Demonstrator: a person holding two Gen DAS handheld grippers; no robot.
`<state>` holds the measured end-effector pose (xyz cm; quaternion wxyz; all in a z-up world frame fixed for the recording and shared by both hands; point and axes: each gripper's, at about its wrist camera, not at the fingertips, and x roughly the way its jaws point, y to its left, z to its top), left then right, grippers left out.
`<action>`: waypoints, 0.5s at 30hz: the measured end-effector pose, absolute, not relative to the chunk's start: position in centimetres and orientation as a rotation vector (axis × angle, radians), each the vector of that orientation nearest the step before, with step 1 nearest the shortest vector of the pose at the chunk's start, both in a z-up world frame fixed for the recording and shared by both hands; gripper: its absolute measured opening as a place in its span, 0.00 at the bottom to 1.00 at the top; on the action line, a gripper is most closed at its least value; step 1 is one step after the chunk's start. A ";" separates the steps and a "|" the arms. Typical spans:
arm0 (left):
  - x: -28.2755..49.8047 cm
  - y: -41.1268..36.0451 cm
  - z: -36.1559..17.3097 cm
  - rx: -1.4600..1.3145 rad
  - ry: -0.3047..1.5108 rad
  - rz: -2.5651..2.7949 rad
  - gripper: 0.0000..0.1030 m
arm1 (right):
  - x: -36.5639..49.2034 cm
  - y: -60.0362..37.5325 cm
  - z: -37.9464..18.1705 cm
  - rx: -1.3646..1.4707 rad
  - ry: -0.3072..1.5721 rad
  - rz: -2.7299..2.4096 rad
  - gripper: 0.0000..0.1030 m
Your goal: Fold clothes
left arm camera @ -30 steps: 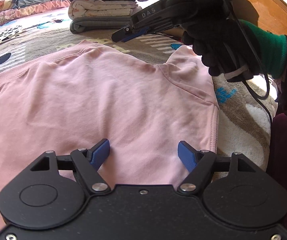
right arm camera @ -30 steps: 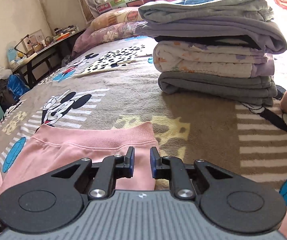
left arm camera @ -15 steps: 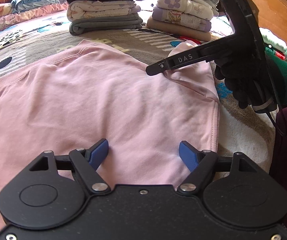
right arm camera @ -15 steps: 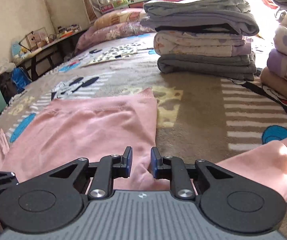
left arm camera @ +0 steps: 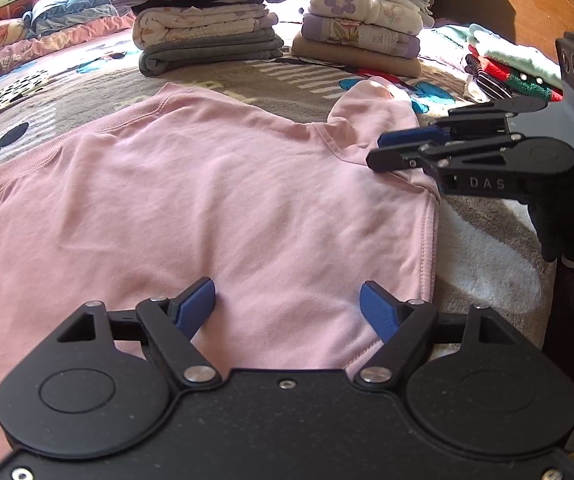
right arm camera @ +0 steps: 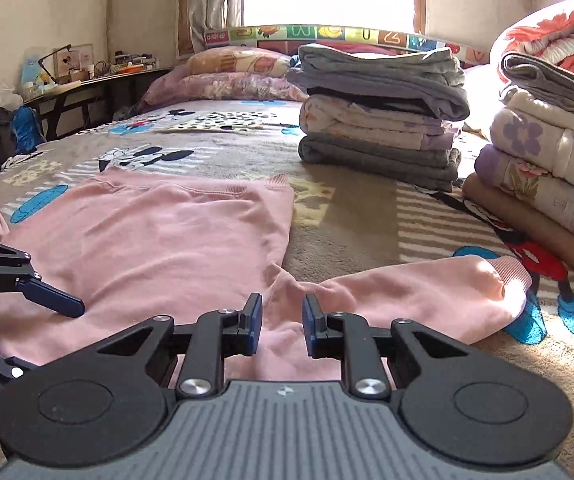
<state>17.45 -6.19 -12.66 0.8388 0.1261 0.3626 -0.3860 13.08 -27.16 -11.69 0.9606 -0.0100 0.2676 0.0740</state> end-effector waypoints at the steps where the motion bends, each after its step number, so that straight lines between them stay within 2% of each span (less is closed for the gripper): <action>1: 17.3 -6.2 -12.7 0.267 0.763 -0.813 0.77 | 12.8 -26.9 -12.2 -0.044 0.570 0.147 0.21; 4: 17.0 -6.3 -12.7 0.272 0.754 -0.799 0.77 | 12.1 -26.2 -13.8 -0.111 0.648 0.139 0.21; 9: 15.9 -6.6 -13.0 0.290 0.715 -0.757 0.79 | 9.1 -25.9 -13.3 -0.093 0.543 0.099 0.21; 11: 15.3 -6.7 -13.0 0.295 0.690 -0.728 0.79 | 9.0 -25.8 -14.3 -0.120 0.600 0.090 0.21; 15: 12.2 -8.1 -12.2 0.382 0.561 -0.676 0.78 | 6.6 -28.2 -13.6 0.063 0.502 0.060 0.22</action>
